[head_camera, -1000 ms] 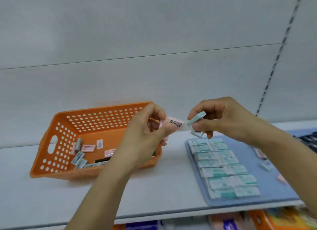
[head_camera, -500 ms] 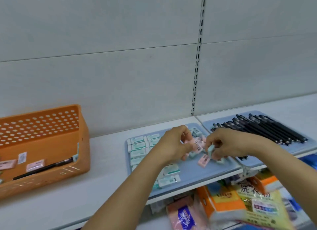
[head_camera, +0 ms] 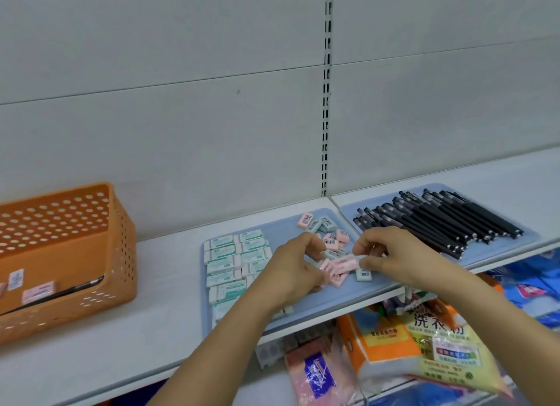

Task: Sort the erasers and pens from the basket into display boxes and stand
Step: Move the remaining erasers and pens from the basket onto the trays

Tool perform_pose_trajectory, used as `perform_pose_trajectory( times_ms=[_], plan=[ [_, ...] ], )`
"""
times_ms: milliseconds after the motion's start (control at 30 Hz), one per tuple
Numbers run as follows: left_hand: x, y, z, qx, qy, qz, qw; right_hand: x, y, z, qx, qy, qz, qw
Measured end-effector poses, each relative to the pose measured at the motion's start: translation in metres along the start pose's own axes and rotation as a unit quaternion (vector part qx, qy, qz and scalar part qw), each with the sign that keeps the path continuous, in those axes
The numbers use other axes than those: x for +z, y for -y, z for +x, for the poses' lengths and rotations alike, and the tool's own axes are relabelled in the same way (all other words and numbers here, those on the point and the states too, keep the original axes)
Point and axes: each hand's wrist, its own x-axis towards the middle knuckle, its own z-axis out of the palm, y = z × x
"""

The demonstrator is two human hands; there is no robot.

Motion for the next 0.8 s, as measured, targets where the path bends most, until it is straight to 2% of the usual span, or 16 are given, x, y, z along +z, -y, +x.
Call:
perform_pose_trajectory(
  times_ms=[100, 167, 367, 467, 567, 800],
  plan=[
    [0.002, -0.002, 0.0, 0.012, -0.057, 0.135, 0.989, 0.003, -0.001, -0.001, -0.005, -0.007, -0.002, 1.0],
    [0.004, -0.003, 0.0, 0.033, -0.075, 0.183, 0.98, 0.004, 0.0, -0.001, -0.005, -0.005, -0.002, 1.0],
    [0.005, -0.007, -0.006, 0.052, -0.013, 0.168, 0.984, 0.008, 0.005, -0.002, -0.03, 0.001, -0.044, 0.999],
    [0.007, -0.004, -0.007, 0.047, -0.029, 0.152, 0.987, 0.012, 0.005, -0.006, -0.065, -0.047, -0.035, 0.996],
    [0.008, -0.002, -0.009, 0.051, -0.043, 0.14, 0.988, 0.016, 0.01, -0.008, -0.084, -0.051, -0.038, 0.994],
    [0.001, -0.001, -0.019, 0.103, -0.011, 0.235, 0.966, 0.03, 0.012, -0.008, -0.07, -0.082, -0.076, 0.991]
  ],
)
